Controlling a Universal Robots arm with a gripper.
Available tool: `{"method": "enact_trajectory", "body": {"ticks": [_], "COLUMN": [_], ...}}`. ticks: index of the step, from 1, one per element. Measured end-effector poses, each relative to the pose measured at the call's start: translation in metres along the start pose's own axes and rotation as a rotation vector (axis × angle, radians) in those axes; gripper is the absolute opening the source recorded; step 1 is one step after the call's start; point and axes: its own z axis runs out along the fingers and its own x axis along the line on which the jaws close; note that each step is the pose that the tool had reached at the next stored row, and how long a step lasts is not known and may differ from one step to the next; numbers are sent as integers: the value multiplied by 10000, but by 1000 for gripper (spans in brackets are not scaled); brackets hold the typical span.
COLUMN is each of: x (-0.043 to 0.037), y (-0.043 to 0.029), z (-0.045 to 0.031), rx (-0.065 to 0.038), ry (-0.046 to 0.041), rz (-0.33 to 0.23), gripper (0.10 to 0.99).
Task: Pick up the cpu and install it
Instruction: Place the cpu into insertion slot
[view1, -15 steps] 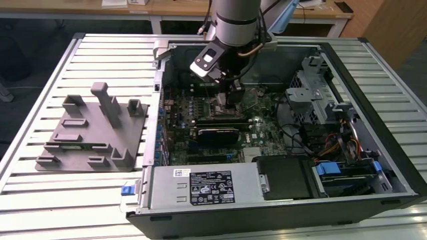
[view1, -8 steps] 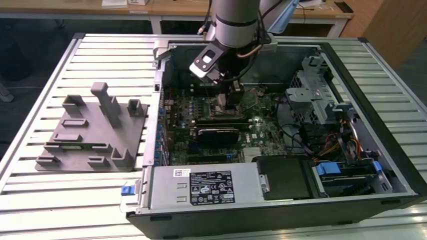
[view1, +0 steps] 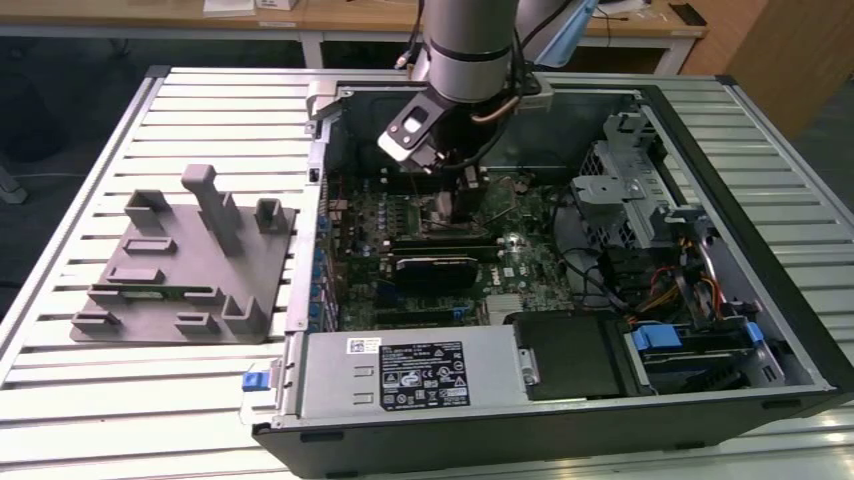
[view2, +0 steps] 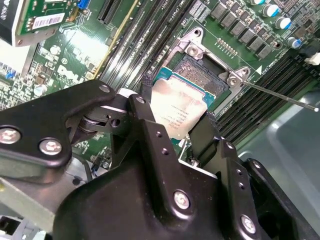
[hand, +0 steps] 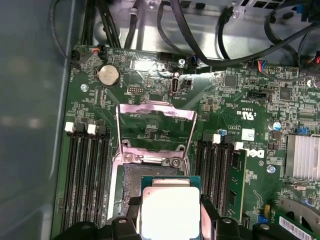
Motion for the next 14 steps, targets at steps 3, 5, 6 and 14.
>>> {"method": "enact_trajectory", "body": {"ticks": [3,5,6,14], "x": [5,14,24,105], "y": [-4,-3,-3,-18], "z": [28,44,52,125], "rx": [4,7,8,8], "ry": [-6,-11,-13,-13], "rz": [190,315,356,389], "gripper": [545,545,545,545]}}
